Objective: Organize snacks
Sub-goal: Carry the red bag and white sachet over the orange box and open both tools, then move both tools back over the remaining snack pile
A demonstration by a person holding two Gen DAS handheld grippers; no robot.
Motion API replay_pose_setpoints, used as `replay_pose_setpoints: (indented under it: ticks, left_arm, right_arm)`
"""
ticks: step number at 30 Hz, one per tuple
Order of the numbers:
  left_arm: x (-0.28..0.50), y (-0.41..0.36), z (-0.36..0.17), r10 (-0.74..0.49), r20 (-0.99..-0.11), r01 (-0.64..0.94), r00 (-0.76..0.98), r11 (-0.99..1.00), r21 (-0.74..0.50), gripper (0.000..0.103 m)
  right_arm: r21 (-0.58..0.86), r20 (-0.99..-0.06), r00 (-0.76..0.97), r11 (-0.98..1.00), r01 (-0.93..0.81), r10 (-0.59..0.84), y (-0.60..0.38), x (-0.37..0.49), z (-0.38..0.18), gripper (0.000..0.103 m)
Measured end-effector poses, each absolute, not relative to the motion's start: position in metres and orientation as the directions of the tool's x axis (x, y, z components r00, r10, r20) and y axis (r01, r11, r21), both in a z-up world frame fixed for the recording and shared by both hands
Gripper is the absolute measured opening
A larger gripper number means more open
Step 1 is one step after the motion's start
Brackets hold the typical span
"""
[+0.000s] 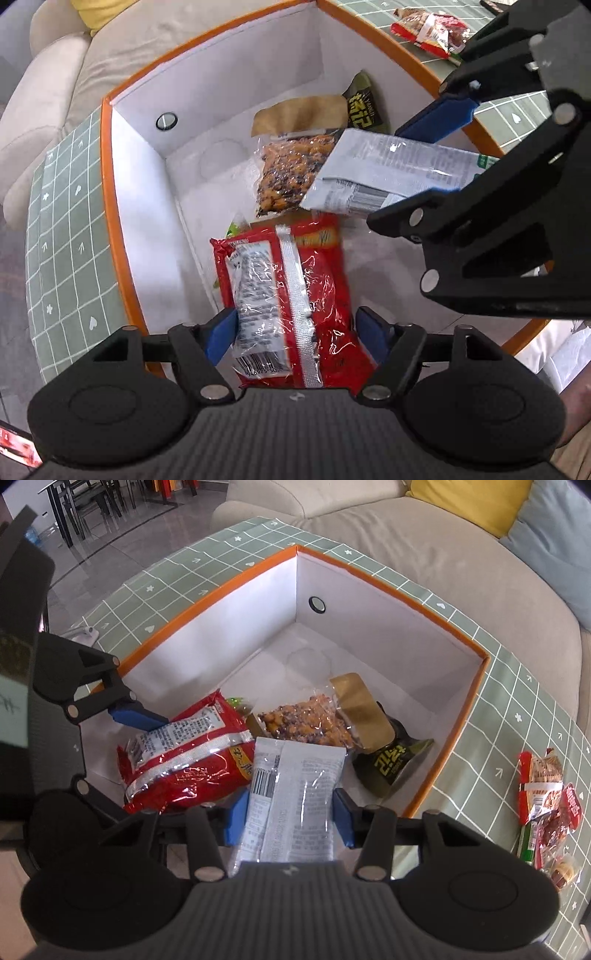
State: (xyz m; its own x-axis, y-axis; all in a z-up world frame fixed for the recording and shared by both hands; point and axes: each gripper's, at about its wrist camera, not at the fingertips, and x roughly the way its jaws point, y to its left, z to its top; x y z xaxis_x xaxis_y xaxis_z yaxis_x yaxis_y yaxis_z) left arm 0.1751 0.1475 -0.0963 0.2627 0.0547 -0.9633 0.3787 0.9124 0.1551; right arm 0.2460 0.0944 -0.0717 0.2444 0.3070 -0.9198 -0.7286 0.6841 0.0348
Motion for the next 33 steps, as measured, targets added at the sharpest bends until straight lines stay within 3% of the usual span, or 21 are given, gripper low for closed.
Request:
replay_pose_setpoints:
  ticks: [11,14,18,26,33]
  left_arm:
    - [0.173,0.148,-0.087,0.08,-0.955,0.36,0.285,0.915,0.185,0.09]
    - [0.17,0.145,-0.081,0.088,-0.949,0.34,0.304,0.92,0.194,0.09]
    - [0.169,0.137,-0.071,0.094,-0.932,0.295,0.35,0.933,0.205,0.09]
    - [0.164,0.121,-0.041,0.076,-0.858,0.18,0.508,0.965,0.192,0.09]
    - [0.161,0.087,-0.026,-0.014,-0.812,0.155,0.583,0.983,0.094,0.09]
  right_arm:
    - [0.05,-0.903,0.274,0.712,-0.7,0.332,0.084,0.247,-0.066,0.053]
    - [0.064,-0.872,0.318,0.73,-0.68,0.373,0.074,0.246,-0.054,0.068]
    - [0.05,-0.826,0.403,0.763,-0.644,0.394,0.057,0.241,-0.037,0.069]
    - [0.084,-0.724,0.573,0.874,-0.478,0.384,-0.009,0.234,-0.024,0.072]
    - [0.161,-0.684,0.66,0.947,-0.278,0.31,-0.079,0.229,-0.034,0.072]
